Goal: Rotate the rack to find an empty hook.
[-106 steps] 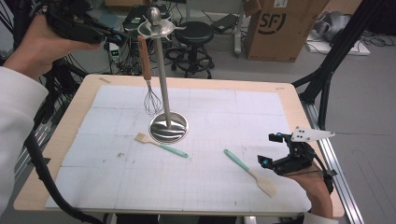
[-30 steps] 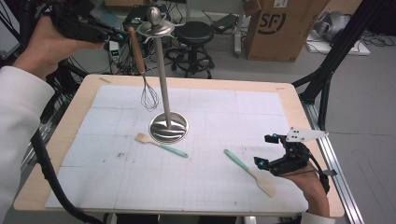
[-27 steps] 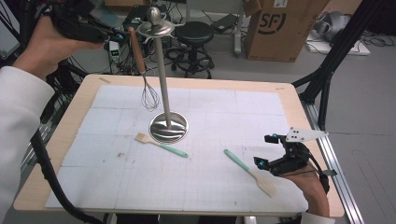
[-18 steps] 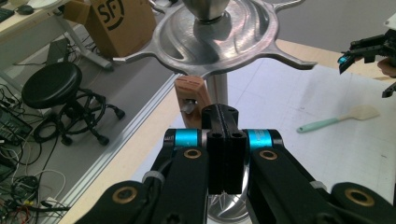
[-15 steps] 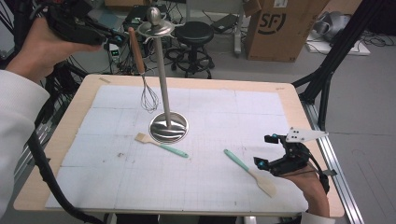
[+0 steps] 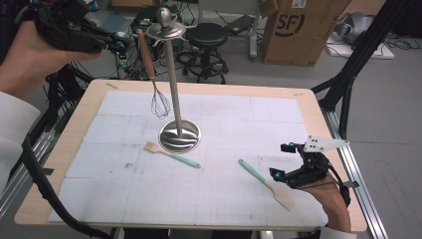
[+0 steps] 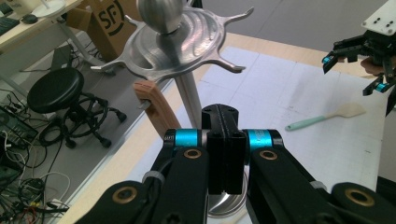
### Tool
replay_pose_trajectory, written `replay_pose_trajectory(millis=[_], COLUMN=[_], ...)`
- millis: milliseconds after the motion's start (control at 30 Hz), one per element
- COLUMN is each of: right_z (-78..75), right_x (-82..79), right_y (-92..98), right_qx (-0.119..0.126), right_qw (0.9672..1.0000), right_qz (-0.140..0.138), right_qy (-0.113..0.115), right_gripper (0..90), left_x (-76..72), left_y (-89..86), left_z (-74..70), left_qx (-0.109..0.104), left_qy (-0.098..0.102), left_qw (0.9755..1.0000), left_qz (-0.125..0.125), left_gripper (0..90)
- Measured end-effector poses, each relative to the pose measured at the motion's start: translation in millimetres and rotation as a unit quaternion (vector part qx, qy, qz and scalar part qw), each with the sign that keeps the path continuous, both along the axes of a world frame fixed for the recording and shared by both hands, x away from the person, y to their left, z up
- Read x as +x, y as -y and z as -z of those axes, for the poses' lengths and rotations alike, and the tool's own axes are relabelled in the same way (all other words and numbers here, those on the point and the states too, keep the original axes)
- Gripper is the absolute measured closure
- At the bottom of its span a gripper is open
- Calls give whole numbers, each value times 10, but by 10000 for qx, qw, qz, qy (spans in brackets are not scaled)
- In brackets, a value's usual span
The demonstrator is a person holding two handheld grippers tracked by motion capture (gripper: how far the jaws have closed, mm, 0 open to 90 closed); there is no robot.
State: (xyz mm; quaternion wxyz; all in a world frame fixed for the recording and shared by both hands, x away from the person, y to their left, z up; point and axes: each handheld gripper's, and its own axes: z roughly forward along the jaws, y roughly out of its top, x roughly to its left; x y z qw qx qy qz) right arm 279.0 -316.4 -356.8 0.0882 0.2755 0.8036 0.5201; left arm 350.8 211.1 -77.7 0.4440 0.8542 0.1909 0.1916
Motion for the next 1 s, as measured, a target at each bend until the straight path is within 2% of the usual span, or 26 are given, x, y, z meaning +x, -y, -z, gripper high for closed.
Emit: replay_pose_trajectory(millis=[267,433,700,867,1000], right_z=[-27,-46,-64,-53,-36], right_x=[-20,-32,-41,-37,-26], right_y=[-26,-55,-48,-40,-29], right_qx=[26,17,58,70,90], right_qw=[10000,9999,9998,9999,9998], right_qz=[-60,-117,-123,-123,-134], right_qy=[50,78,131,96,75], right_gripper=[4,4,4,4,4], left_x=[-218,-285,-242,-156,-70], left_y=[44,122,297,399,413], left_z=[-46,-61,-27,7,31], left_qx=[61,66,69,46,4], left_qy=[84,115,91,62,46], left_qw=[9999,9999,9998,9997,9998], left_qz=[25,89,189,230,175], left_gripper=[900,900,899,900,900])
